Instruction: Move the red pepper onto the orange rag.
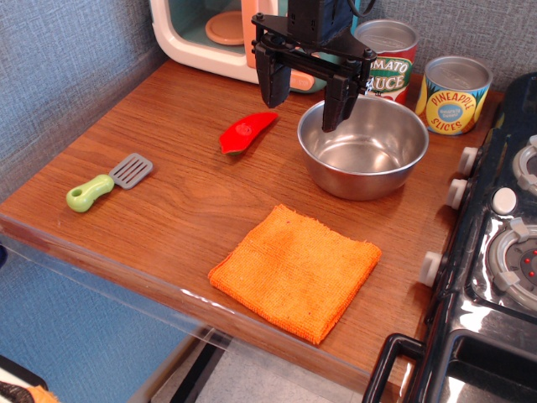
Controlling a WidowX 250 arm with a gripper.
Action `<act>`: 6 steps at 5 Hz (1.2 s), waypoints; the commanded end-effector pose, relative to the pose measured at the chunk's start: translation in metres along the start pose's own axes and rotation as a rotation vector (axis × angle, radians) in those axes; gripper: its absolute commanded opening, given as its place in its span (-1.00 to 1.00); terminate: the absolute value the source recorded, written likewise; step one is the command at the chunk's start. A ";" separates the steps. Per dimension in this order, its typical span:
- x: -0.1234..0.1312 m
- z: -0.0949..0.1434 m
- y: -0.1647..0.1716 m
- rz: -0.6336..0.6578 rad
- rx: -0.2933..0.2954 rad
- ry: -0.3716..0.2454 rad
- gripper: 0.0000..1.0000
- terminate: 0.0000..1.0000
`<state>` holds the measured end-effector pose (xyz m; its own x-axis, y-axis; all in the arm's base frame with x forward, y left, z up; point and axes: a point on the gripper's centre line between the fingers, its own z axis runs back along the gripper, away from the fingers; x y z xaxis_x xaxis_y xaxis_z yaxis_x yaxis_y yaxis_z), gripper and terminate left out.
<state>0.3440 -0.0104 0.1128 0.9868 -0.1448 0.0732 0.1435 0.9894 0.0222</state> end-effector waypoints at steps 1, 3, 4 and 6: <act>0.000 0.000 0.000 0.000 0.000 0.000 1.00 -1.00; 0.001 0.001 0.040 0.094 -0.038 0.009 1.00 -1.00; -0.001 -0.001 0.079 0.164 0.024 0.031 1.00 -1.00; 0.006 -0.029 0.104 0.195 0.064 0.078 1.00 -1.00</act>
<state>0.3626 0.0900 0.0638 0.9966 0.0580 -0.0577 -0.0539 0.9961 0.0699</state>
